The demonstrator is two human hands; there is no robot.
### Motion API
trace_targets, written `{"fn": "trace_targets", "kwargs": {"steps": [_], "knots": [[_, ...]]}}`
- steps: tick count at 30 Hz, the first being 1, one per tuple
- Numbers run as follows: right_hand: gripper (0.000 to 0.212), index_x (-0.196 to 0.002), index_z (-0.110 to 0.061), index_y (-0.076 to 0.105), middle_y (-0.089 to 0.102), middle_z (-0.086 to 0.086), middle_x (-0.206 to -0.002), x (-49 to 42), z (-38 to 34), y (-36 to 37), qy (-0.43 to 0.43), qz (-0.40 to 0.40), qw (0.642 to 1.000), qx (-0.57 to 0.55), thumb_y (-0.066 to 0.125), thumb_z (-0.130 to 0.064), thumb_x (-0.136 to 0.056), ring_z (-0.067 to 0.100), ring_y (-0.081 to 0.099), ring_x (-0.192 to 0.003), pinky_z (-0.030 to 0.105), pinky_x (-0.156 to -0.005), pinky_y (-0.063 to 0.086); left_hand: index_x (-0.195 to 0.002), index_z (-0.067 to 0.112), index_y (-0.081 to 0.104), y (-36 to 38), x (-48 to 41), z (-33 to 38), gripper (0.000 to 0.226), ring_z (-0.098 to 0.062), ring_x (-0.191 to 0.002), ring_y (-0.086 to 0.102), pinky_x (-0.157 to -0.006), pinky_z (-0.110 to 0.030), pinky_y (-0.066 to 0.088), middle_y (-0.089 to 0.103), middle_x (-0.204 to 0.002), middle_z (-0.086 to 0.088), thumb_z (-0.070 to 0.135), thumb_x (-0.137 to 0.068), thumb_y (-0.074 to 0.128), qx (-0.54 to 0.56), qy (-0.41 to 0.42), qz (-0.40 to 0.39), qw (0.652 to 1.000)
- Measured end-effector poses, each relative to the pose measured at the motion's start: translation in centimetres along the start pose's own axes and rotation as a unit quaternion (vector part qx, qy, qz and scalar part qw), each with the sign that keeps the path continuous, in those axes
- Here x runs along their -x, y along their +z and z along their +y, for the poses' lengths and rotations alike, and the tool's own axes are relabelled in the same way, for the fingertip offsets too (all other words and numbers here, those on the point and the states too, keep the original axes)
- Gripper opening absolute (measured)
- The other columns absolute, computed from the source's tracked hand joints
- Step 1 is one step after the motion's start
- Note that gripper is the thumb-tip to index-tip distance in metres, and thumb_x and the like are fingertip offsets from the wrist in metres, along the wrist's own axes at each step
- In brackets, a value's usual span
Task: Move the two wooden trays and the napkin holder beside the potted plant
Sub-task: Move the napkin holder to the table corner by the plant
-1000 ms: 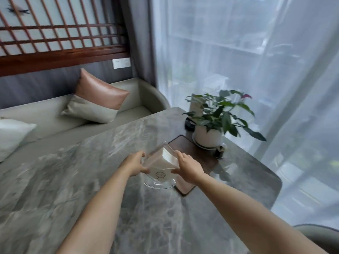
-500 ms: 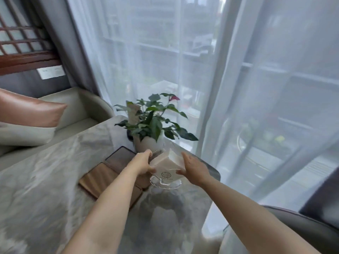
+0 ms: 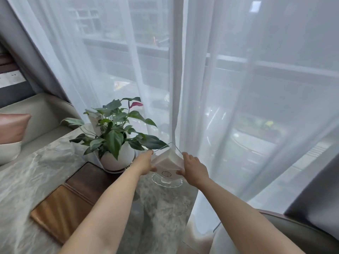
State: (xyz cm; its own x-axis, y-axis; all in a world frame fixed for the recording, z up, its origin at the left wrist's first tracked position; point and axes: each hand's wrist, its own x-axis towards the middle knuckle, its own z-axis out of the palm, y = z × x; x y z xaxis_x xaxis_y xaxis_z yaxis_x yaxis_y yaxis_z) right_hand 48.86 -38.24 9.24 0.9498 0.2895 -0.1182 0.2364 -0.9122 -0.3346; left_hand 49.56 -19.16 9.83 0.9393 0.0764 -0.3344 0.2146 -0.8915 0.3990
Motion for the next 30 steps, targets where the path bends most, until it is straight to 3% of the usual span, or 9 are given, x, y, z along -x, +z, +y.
{"fn": "trace_targets", "kwargs": {"steps": [7, 10, 12, 20, 25, 30], "knots": [[0.057, -0.13, -0.008, 0.031, 0.052, 0.011, -0.121, -1.3, 1.4, 0.7, 0.008, -0.005, 1.0, 0.004, 0.055, -0.039, -0.089, 0.029, 0.047, -0.109, 0.034, -0.07, 0.037, -0.145, 0.008, 0.027, 0.8, -2.2, 1.2, 0.078, -0.03, -0.133, 0.041, -0.109, -0.038, 0.033, 0.045, -0.143, -0.015, 0.023, -0.082, 0.07, -0.039, -0.005, -0.012, 0.999], [0.058, -0.13, -0.007, 0.031, 0.052, 0.011, -0.119, -1.6, 1.9, 0.6, 0.006, -0.007, 1.0, 0.022, 0.055, -0.04, -0.089, 0.028, 0.047, -0.109, 0.034, -0.069, 0.039, -0.126, 0.004, 0.045, 1.2, -2.7, 1.5, 0.052, -0.029, -0.114, 0.055, -0.086, -0.031, 0.042, 0.057, -0.125, -0.016, 0.024, -0.084, 0.068, -0.031, -0.009, -0.02, 0.999], [0.058, -0.13, -0.007, 0.031, 0.052, 0.011, -0.119, -1.7, 2.2, 0.6, 0.006, -0.006, 1.0, 0.025, 0.055, -0.04, -0.089, 0.028, 0.047, -0.109, 0.034, -0.069, 0.04, -0.119, 0.002, 0.047, 1.4, -2.7, 1.7, 0.046, -0.028, -0.109, 0.056, -0.08, -0.028, 0.04, 0.057, -0.119, -0.015, 0.025, -0.085, 0.066, -0.036, -0.011, -0.023, 0.999], [0.057, -0.132, -0.008, 0.029, 0.051, 0.011, -0.12, -1.9, 2.4, 0.9, 0.024, -0.016, 1.0, 0.009, 0.054, -0.038, -0.09, 0.028, 0.046, -0.109, 0.033, -0.068, 0.037, -0.114, 0.0, 0.053, 1.8, -2.6, 2.0, 0.035, -0.03, -0.106, 0.059, -0.083, -0.032, 0.046, 0.061, -0.118, -0.018, 0.018, -0.086, 0.063, -0.021, -0.005, -0.027, 0.999], [0.067, -0.141, -0.009, 0.019, 0.047, 0.011, -0.126, -1.7, 2.3, 1.0, 0.022, -0.021, 0.999, 0.012, 0.054, -0.036, -0.09, 0.027, 0.044, -0.113, 0.034, -0.074, 0.042, -0.138, 0.002, 0.028, 2.6, -1.6, 2.0, 0.057, -0.033, -0.125, 0.047, -0.101, -0.039, 0.041, 0.043, -0.139, -0.021, 0.02, -0.092, 0.056, -0.013, -0.001, -0.012, 1.0], [0.083, -0.147, -0.006, 0.003, 0.036, 0.011, -0.141, -0.8, 2.3, 0.9, 0.007, -0.014, 0.999, 0.036, 0.052, -0.042, -0.09, 0.027, 0.04, -0.124, 0.035, -0.09, 0.042, -0.142, 0.0, 0.018, 2.9, 0.2, 1.3, 0.065, -0.033, -0.132, 0.04, -0.106, -0.043, 0.04, 0.034, -0.145, -0.019, 0.03, -0.094, 0.051, 0.015, -0.022, -0.011, 1.0]]}}
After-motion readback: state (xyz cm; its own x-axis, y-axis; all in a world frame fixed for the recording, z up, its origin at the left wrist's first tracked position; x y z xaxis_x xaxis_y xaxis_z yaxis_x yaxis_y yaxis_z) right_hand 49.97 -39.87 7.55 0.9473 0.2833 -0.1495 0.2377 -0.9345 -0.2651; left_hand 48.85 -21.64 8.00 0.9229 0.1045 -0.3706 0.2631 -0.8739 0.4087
